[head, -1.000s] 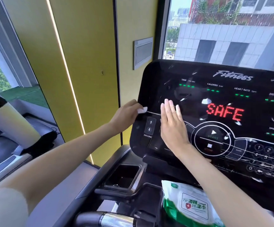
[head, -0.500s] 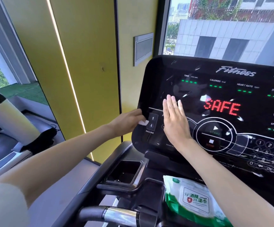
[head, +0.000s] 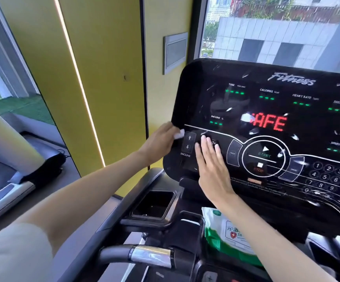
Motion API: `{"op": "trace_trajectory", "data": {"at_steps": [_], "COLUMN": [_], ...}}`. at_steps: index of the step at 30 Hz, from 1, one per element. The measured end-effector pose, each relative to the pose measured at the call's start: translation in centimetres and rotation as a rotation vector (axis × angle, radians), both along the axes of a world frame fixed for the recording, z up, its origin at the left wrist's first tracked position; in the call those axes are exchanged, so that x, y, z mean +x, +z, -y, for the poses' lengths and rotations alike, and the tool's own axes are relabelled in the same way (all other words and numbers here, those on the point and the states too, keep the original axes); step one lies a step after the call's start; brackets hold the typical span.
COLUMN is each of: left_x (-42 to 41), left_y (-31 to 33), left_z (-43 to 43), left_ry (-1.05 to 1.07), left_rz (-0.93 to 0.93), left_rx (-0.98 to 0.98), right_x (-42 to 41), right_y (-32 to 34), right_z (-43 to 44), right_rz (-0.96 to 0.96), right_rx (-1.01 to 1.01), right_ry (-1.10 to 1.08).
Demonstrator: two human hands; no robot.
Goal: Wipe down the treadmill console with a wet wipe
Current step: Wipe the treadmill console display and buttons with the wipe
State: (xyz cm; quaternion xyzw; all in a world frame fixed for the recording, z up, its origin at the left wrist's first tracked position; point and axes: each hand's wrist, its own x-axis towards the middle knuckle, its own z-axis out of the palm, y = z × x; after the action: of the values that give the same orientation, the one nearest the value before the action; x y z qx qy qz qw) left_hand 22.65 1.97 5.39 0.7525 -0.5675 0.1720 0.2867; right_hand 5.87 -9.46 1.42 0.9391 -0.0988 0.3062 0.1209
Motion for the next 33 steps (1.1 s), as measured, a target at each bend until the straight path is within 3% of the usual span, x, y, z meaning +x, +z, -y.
{"op": "trace_trajectory", "data": {"at_steps": [3,6,11,15,20,24,29,33], "left_x": [-0.5,0.3,-0.1,1.9,0.1,0.9,-0.1,0.6], "left_y": [-0.6,0.0,-0.4,1.7,-1.0,-0.7,-2.0,-1.7], "left_z": [-0.5,0.2,-0.8,0.0,-1.9,-1.0,-1.8,-1.5], "left_ry": [-0.039,0.114,-0.082,0.097,-0.078,0.08,-0.065,0.104], "left_rz": [0.024,-0.108,0.084,-0.033,0.094,-0.048,0.041,-0.071], "left_rx": [0.087,-0.061,0.13,-0.043,0.194,0.029,0.167,-0.015], "right_x": [0.0,0.2,0.1,0.5,0.4,0.7,0.4,-0.2], "right_y": [-0.4,-0.1,-0.3,-0.3,-0.6,-0.5,-1.1,-1.8], "right_z": [0.0,0.4,0.6,0.3,0.5,0.2,-0.1,-0.2], "right_rz": [-0.017,-0.008,-0.031,-0.015,-0.01,-0.004,-0.009,-0.031], "right_rx": [0.028,0.068,0.07,0.082,0.077,0.078,0.055,0.066], "right_ry": [-0.035,-0.078,-0.077,-0.09,-0.082,-0.107,-0.104,-0.075]}}
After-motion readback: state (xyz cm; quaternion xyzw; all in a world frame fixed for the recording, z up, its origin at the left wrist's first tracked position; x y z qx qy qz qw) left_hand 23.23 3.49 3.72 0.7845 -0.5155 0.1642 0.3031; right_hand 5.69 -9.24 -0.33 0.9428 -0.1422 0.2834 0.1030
